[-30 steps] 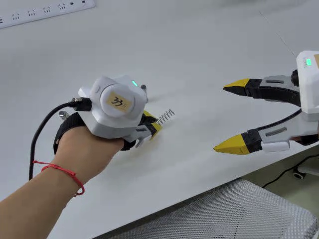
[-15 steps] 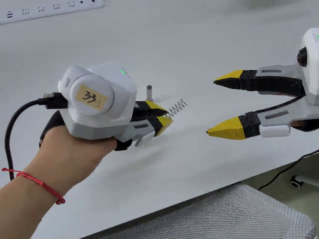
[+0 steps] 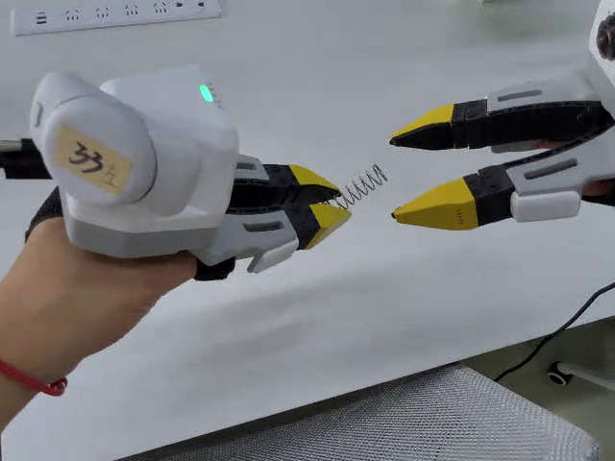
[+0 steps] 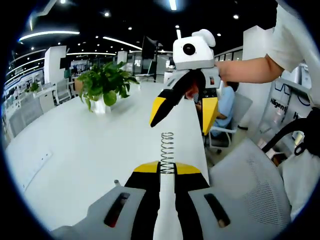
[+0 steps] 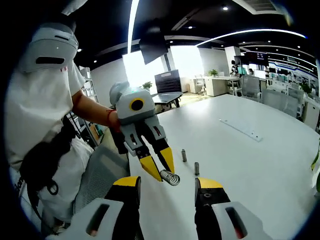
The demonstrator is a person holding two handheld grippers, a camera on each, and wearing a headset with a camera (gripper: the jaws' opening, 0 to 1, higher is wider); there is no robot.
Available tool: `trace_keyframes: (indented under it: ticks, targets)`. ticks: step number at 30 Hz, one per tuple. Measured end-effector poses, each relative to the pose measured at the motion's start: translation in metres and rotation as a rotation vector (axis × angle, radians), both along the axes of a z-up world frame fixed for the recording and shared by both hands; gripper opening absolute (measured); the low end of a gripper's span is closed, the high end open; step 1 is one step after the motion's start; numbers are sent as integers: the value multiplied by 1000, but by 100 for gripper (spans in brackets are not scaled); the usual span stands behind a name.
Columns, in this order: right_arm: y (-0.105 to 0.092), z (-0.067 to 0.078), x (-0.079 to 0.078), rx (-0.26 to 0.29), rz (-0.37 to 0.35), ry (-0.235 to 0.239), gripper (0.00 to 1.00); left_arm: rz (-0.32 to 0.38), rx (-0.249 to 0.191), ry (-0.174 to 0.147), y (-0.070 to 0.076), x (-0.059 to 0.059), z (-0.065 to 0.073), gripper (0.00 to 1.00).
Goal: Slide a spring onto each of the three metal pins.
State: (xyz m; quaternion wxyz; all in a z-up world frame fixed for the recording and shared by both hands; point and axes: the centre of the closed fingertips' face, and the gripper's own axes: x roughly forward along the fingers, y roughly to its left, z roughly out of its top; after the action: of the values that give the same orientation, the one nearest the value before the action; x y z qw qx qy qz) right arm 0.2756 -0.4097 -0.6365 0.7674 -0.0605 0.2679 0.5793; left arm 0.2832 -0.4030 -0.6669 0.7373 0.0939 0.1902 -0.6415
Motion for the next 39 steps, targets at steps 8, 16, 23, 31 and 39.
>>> trace_keyframes:
  ticks: [8, 16, 23, 31, 39]
  targets:
    - [16, 17, -3, -34, 135, 16, 28, -49, -35, -51, 11, -13, 26, 6]
    - [27, 22, -8, -79, 254, 27, 23, -84, -53, -91, 18, -22, 42, 6]
    - [32, 22, -12, -105, 302, 32, 16, -80, -71, -99, 15, -17, 43, 6]
    - [34, 23, -14, -115, 328, 34, 11, -73, -96, -97, 9, -16, 45, 6]
    - [38, 25, -15, -121, 333, 27, 7, -61, -105, -94, 8, -15, 45, 6]
